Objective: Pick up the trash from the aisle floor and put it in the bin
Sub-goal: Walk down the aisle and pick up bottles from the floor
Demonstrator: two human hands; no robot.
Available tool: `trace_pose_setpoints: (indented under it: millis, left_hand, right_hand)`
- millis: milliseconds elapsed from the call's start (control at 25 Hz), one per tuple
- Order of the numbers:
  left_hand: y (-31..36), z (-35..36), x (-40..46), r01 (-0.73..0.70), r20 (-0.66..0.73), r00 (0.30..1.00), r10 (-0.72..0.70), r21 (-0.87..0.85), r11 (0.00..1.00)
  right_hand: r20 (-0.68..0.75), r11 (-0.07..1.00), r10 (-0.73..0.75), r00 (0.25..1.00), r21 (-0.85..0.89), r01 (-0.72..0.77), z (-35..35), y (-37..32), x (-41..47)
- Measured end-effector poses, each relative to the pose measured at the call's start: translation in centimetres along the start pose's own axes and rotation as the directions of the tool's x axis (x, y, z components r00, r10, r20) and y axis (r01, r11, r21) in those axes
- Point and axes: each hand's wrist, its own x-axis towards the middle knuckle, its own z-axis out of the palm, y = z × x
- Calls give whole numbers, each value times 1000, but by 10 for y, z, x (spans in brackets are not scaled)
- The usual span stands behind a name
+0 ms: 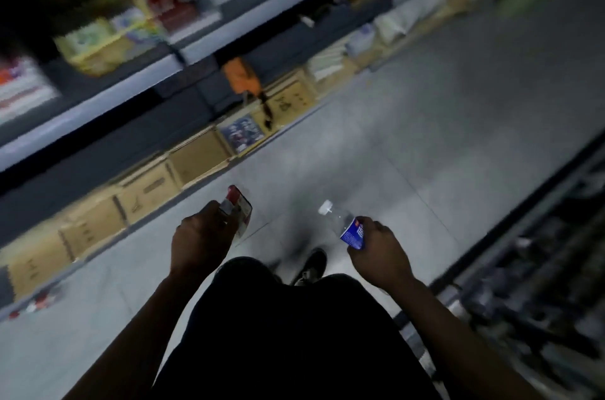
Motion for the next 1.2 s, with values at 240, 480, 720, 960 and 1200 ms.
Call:
trace_pose_setpoints:
  millis: [240, 480, 720, 960, 1200]
  left_hand:
    - [86, 26, 88, -240, 131, 965, 226, 105, 965]
    - [169, 45, 158, -441, 425, 817, 389, 25, 897]
    - [229, 73, 196, -739, 494, 583, 645, -5, 673]
    - [307, 115, 202, -859, 583, 386, 715, -55, 509]
    - [403, 162, 190, -919, 591, 265, 762, -84, 384]
  right_hand:
    - [-78, 956, 279, 957, 119, -268, -28, 48, -12]
    - [-193, 847, 517, 834, 260, -465, -37, 43, -16]
    - [-227, 689, 710, 667, 421, -590, -34, 39, -37]
    - [-185, 595, 786, 590, 488, -639, -46, 63, -42]
    - [-165, 539, 811, 562, 584, -607, -96, 138, -14]
